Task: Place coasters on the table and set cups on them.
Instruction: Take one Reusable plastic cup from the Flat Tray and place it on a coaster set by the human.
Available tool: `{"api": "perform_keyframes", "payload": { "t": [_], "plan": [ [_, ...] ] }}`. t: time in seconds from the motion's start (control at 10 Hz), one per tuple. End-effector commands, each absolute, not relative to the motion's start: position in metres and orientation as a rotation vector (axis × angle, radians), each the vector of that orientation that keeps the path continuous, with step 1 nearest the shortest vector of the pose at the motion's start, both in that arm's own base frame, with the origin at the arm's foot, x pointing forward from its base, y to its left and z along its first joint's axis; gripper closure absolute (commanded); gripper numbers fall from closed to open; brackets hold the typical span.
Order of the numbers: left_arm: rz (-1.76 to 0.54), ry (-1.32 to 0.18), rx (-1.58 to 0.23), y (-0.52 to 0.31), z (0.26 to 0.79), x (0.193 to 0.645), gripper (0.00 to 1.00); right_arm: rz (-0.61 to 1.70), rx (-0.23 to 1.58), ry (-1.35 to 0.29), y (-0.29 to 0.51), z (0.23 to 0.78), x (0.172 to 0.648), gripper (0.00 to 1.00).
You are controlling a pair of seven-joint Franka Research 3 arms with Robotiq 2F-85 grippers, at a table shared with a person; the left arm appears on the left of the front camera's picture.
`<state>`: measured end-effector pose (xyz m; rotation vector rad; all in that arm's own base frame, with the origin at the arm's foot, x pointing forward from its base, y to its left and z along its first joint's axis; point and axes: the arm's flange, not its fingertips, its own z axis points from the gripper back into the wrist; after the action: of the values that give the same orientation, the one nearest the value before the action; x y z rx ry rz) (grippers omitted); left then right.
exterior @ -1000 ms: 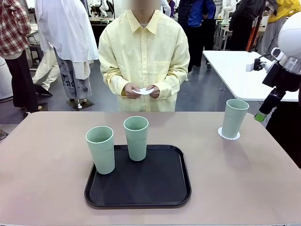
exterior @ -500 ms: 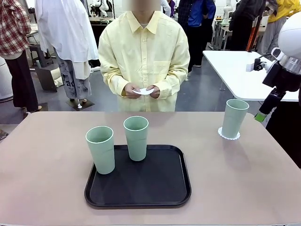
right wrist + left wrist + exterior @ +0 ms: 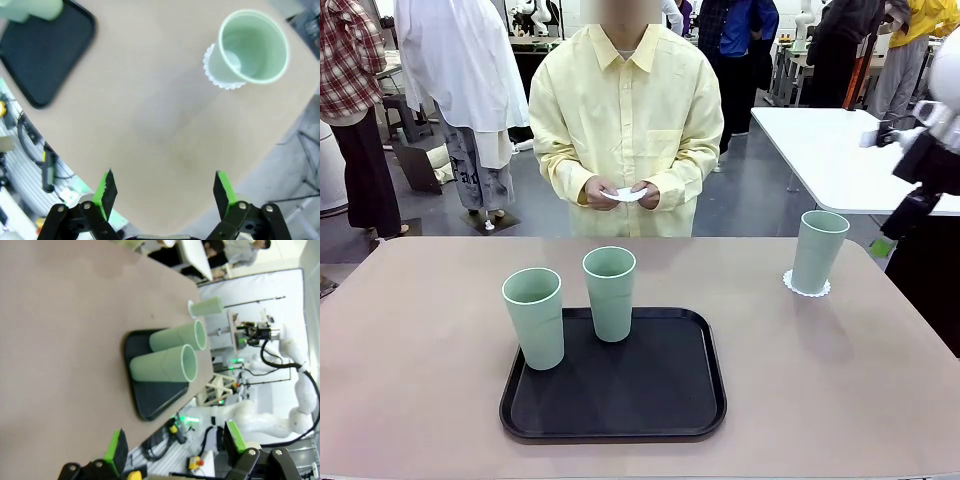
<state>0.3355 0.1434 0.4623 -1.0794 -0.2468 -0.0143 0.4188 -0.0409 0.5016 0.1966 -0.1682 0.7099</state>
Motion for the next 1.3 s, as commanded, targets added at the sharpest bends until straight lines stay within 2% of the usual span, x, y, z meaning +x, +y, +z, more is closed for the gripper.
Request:
{"api": "perform_keyframes", "payload": {
  "t": [0.0, 0.4, 0.7, 1.2],
  "plan": [
    [-0.027, -0.265, -1.096, 0.144, 0.463, 0.336, 0.00, 0.556, 0.426, -0.177, -0.093, 0.510, 0.413, 0.00],
    [-0.027, -0.265, -1.096, 0.144, 0.463, 0.336, 0.00, 0.420, 0.869, -0.317, -0.195, 0.488, 0.393, 0.00],
    [-0.027, -0.265, -1.096, 0.144, 0.463, 0.336, 0.00, 0.268, 1.012, -0.486, -0.233, 0.448, 0.377, 0.00],
    [-0.027, -0.265, -1.096, 0.144, 0.463, 0.336, 0.00, 0.265, 1.138, -0.472, -0.258, 0.421, 0.361, 0.00]
  ]
}}
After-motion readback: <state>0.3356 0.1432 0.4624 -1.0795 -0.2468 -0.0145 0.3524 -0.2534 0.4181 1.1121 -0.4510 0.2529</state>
